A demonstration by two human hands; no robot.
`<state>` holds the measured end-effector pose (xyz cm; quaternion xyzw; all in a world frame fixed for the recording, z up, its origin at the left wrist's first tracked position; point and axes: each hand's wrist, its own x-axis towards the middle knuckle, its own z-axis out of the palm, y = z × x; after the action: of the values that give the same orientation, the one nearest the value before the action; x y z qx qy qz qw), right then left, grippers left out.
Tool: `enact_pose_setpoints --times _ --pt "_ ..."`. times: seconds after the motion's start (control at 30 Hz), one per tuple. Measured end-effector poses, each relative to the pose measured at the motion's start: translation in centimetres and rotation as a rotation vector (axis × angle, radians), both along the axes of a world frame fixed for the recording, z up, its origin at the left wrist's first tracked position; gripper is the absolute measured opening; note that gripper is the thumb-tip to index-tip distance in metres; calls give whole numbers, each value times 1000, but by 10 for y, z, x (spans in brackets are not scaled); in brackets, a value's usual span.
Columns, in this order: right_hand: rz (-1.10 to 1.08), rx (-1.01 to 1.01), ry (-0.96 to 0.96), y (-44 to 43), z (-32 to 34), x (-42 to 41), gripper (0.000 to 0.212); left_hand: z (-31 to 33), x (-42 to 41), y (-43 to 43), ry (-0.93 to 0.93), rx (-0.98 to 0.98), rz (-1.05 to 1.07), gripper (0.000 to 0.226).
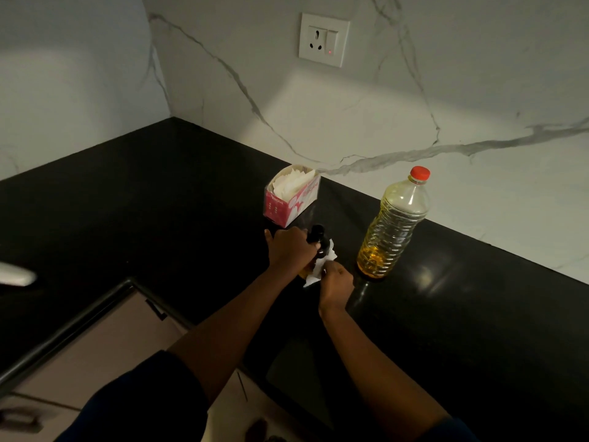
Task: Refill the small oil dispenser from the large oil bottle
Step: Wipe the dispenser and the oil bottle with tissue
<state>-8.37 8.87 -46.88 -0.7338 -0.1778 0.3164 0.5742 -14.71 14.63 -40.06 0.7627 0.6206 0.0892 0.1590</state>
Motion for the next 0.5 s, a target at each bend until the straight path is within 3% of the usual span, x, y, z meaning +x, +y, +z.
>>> enact_pose_setpoints --times 0.1,0.2,0.27,0.37,0.5 --pt "-105 89 39 -1 2 -4 26 0 0 2 -32 -18 17 41" --pt "-141 167 -36 0 13 -6 10 0 1 1 -6 -6 31 43" --pt "-133 172 -107 2 17 -3 18 1 4 -1 14 -2 40 43" --pt "-61 93 -164 7 15 2 35 3 6 -2 10 -13 40 42" --pt "20 -86 -169 9 4 8 40 4 3 5 -5 -63 8 32"
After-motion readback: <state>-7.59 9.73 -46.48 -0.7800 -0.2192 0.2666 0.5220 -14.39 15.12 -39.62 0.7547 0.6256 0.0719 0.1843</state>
